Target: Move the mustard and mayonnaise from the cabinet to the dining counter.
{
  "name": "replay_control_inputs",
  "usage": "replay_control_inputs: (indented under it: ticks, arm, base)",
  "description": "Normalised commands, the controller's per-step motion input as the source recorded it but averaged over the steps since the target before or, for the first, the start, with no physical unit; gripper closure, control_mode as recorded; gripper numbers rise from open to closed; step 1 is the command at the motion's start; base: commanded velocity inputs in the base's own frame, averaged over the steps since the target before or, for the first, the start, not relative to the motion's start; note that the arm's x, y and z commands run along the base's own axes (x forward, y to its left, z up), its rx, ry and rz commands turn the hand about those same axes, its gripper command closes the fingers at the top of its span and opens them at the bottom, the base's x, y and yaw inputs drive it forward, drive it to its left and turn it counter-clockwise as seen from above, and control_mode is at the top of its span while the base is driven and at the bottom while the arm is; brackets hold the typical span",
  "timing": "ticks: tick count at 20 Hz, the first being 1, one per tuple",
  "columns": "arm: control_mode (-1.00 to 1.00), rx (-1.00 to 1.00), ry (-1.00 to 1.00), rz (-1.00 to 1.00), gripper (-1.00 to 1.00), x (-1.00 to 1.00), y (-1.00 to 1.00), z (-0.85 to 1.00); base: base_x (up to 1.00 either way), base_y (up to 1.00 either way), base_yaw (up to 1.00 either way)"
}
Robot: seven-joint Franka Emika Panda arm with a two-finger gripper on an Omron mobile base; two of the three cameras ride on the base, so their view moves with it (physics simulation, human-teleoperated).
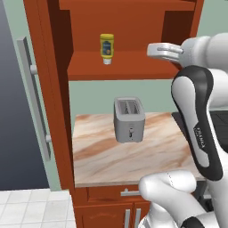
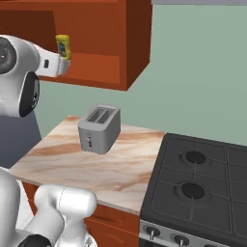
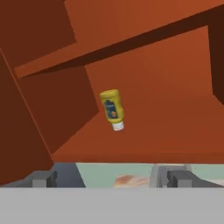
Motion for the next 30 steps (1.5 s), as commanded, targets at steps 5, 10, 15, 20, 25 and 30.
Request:
replay_control_inputs:
  ticks: [5, 10, 15, 20, 25, 30]
  arm:
    - [-1.00, 0.00, 0.15, 0.00, -1.00, 0.26, 0.00, 0.00]
    - [-1.00, 0.00, 0.02, 0.05, -1.00, 0.21, 0.00, -0.06]
    - [-1.00, 0.00, 0.02, 0.09, -1.00, 0.33, 0.02, -0.08]
    - [-1.00, 0.00, 0.01, 0.08, -1.00, 0.39, 0.13, -0.05]
    - [-1.00, 0.00, 0.00, 0.07, -1.00, 0.42, 0.18, -0.11]
    - [-1.00, 0.00, 0.00, 0.11, -1.00, 0.32, 0.01, -0.24]
  base:
    - [0.00, 0.00, 0.00]
    - [0.00, 0.00, 0.00]
    - [0.00, 0.00, 0.00]
    - [0.00, 0.00, 0.00]
    - [0.00, 0.00, 0.00]
    - [0.00, 0.00, 0.00]
